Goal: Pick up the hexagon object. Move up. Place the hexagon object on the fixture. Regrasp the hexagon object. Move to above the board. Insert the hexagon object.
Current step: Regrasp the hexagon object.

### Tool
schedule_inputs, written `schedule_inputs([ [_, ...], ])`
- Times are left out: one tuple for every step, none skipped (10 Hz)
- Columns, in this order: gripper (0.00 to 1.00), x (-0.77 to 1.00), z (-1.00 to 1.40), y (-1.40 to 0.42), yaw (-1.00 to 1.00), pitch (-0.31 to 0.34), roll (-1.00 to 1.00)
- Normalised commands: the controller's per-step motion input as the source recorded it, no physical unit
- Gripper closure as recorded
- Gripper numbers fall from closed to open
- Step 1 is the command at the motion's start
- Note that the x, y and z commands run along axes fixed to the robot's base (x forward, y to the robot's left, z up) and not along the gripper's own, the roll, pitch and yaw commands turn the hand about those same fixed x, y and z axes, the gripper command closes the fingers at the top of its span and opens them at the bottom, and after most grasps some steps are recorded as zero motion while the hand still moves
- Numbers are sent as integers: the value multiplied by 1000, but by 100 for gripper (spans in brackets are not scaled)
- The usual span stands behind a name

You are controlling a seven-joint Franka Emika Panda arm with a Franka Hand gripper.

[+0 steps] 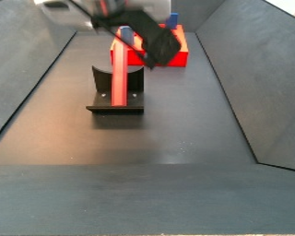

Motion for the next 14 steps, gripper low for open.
schedule_inputs([
  [0, -18, 464, 12, -51, 112, 37],
  [0, -16, 337, 11, -59, 109, 36],
  [0, 172, 860, -815, 1, 54, 1000],
  [0, 175, 816, -804, 0, 53, 1000],
  [0, 81, 655, -621, 1, 48, 1000],
  [0, 4, 407, -356, 0, 41, 1000],
  [0, -18, 193, -162, 0, 38, 1000],
  [0, -11, 57, -86, -1, 36, 1000],
  [0, -2, 33, -61, -1, 35, 1000],
  [0, -16, 38, -36, -1, 33, 1000],
  [0, -19, 24, -31, 0, 30, 1000],
  [0, -17, 9, -27, 0, 25, 1000],
  [0, -15, 11, -23, 1, 22, 1000],
  [0, -16, 13, -20, 2, 20, 1000],
])
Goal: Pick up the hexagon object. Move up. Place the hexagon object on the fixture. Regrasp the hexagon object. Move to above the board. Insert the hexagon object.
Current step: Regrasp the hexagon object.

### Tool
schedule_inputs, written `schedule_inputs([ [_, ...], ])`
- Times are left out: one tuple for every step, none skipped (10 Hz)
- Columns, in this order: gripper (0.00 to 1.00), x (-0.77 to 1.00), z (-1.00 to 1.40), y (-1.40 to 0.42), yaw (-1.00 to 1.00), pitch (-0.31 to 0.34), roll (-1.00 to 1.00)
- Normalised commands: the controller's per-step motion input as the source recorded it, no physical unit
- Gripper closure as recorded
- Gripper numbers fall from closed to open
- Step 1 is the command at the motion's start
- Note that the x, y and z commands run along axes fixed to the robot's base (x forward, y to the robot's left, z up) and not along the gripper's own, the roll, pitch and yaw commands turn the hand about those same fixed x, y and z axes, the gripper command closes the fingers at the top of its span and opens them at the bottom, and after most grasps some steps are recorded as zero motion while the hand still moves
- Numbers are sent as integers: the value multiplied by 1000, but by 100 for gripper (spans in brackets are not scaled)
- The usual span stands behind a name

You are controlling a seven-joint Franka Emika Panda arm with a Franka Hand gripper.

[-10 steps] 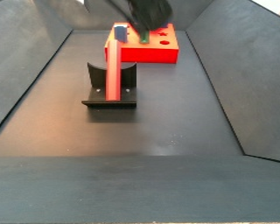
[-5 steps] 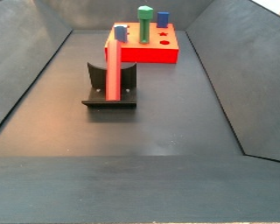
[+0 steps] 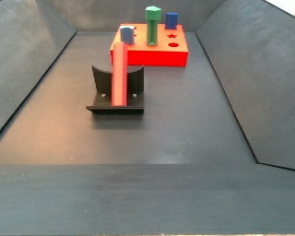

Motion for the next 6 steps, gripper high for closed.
schedule_inputs([
  [0, -8, 10, -20, 2, 16, 1000],
  [0, 2, 6, -19, 4, 13, 1000],
  [0, 5, 8, -17, 5, 12, 1000],
  [0, 7, 10, -18, 6, 12, 1000],
  [0, 6, 8, -18, 9, 21, 1000],
  [0, 10, 7, -17, 11, 26, 1000],
])
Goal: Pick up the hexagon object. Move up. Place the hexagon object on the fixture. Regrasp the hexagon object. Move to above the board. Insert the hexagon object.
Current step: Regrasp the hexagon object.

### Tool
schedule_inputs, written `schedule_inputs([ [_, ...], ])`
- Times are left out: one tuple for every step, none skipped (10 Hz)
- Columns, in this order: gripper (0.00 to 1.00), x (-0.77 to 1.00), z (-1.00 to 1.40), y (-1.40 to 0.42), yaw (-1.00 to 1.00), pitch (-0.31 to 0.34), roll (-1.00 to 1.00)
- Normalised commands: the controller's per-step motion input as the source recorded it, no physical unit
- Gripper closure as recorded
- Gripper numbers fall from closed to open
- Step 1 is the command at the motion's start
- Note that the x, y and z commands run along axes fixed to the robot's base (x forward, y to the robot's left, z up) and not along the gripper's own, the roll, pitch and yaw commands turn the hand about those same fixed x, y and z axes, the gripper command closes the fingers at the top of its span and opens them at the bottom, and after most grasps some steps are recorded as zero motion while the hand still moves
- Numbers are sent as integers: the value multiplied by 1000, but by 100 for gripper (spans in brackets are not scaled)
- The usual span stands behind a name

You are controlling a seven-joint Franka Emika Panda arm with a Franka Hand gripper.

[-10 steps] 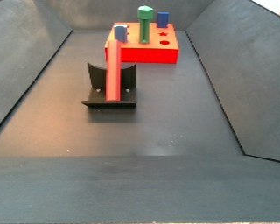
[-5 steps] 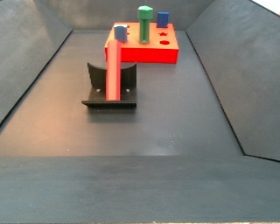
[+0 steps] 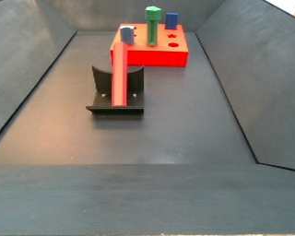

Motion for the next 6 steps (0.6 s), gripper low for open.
schedule_inputs([
  [0, 20, 3, -21, 15, 37, 1000],
  [0, 33, 0, -23, 17, 46, 1000],
  [0, 49, -1, -28, 23, 62, 1000],
  [0, 55, 1, -31, 27, 73, 1000],
  [0, 73, -4, -34, 37, 98, 1000],
  [0, 85, -5, -39, 47, 122, 1000],
])
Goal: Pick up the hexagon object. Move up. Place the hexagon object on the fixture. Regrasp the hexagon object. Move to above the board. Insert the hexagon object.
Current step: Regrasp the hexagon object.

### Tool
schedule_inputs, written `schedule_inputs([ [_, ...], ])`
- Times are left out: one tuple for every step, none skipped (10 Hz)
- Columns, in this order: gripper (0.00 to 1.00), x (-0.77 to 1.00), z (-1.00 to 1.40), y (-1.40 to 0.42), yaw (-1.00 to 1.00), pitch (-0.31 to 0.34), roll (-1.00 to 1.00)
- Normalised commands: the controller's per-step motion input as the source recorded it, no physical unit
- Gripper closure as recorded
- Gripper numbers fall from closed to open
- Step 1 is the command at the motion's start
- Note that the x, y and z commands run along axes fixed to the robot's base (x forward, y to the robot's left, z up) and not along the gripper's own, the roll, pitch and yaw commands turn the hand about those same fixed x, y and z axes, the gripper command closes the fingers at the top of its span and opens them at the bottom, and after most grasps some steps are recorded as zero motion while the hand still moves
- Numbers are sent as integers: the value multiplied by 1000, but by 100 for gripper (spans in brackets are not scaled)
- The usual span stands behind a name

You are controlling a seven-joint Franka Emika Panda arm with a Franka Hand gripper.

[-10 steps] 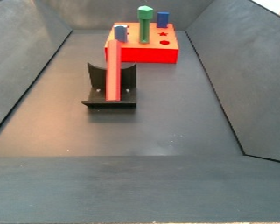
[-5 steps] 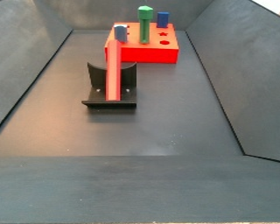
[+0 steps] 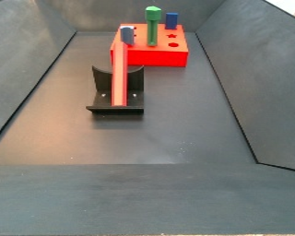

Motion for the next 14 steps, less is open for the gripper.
schedule_inputs([
  [0, 97, -3, -43, 70, 157, 1000],
  [0, 99, -4, -45, 95, 189, 1000],
  [0, 102, -10, -49, 146, 226, 980],
  [0, 103, -5, -52, 163, 217, 854],
  [0, 107, -8, -52, 198, 186, 609],
  [0, 105, -7, -48, 218, 152, 368],
  [0, 101, 1, -41, 225, 129, 283],
  [0, 86, -1, -40, 227, 72, 198],
  [0, 80, -9, -46, 222, 39, 173],
  [0, 86, -7, -49, 208, 22, 162],
  [0, 34, -1000, 44, 245, 111, 260],
  [0, 37, -1000, 44, 218, 95, 254],
  [0, 48, -1000, 38, 207, 52, 235],
  [0, 64, -1000, 30, 190, 4, 184],
])
